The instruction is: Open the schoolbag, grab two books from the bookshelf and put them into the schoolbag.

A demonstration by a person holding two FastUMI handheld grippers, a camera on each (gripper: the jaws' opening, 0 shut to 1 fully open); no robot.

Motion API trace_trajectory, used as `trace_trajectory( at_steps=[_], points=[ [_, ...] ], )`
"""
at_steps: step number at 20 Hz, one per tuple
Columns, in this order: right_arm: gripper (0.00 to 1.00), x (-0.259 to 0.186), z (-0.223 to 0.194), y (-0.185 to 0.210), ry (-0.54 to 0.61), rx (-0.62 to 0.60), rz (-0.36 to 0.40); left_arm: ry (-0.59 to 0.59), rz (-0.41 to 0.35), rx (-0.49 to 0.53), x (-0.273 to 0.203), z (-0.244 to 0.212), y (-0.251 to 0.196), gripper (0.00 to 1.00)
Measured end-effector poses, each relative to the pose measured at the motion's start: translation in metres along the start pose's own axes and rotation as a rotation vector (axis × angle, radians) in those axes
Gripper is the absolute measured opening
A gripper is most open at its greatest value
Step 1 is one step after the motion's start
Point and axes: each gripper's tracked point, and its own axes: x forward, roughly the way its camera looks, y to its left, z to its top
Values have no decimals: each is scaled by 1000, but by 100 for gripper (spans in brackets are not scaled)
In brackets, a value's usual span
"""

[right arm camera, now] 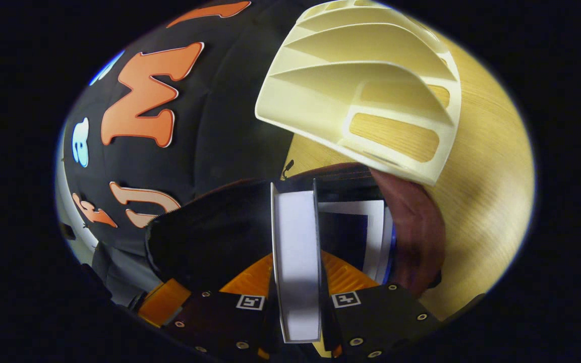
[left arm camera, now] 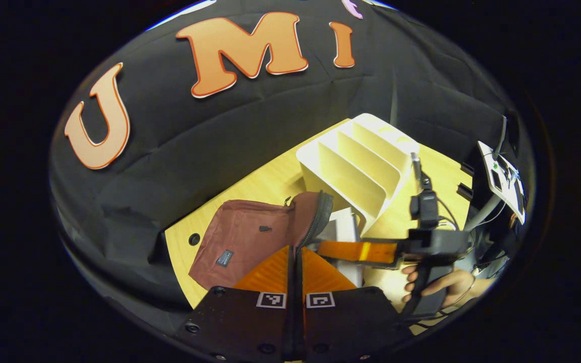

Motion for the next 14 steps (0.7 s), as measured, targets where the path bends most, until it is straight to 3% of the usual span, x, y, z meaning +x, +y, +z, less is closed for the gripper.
trace_trajectory(
  at_steps=[5,7,9,11,12,14],
  points=[
    [36,35,-40,4,30,6,-74,-14,-5,9,-8,2,2,0],
    [41,37,-46,-13,59,1,-162,-8,2,-13,-8,-3,9,1],
    [59,29,-51,-38,97,-1,-249,10,5,-35,-9,-14,16,0],
    [75,25,-51,-40,127,24,-237,10,6,-44,-9,-19,18,0],
    [88,21,-49,-39,135,17,-241,11,3,-49,-8,-20,17,1],
    [97,10,-33,-46,125,-54,-280,10,0,-55,-9,-20,15,0]
  ],
)
